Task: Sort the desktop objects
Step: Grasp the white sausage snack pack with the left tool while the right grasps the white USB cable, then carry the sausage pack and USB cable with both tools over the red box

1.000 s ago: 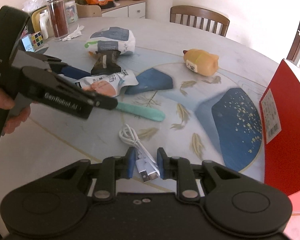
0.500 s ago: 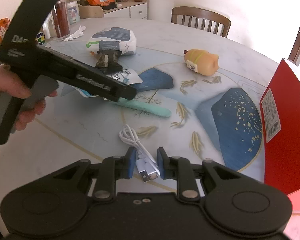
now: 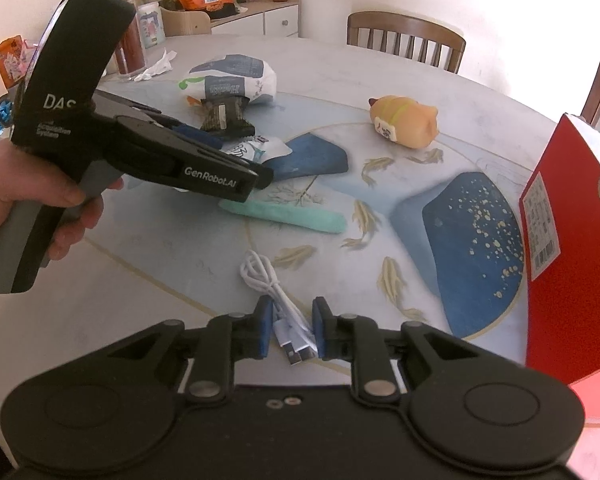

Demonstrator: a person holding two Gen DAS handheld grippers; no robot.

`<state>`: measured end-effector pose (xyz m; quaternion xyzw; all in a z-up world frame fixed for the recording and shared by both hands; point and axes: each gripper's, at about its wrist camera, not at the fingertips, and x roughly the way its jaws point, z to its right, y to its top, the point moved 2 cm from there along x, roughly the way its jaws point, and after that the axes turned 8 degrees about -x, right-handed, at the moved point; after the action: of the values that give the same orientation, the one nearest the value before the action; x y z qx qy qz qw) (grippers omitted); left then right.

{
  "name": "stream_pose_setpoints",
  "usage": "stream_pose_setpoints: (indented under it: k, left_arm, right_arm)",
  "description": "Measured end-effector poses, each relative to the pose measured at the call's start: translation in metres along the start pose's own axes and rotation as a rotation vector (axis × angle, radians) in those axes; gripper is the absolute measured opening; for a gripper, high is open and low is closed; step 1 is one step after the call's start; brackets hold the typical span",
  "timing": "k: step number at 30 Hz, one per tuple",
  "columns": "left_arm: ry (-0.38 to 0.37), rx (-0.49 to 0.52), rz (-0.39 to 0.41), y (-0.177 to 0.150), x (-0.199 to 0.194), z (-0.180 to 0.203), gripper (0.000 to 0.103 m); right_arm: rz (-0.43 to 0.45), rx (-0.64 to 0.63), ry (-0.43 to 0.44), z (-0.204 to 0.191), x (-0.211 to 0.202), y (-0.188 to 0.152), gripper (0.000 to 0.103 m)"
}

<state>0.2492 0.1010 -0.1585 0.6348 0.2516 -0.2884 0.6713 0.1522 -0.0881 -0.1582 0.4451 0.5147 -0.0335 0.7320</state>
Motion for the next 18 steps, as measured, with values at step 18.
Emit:
stream_pose_setpoints:
  k: [18]
  left_arm:
    - [-0.013, -0.051, 0.015, -0.003, -0.038, 0.005, 0.059]
  right_arm:
    - [0.052, 0.043, -0.03, 0.014, -0.037, 0.0, 0.018]
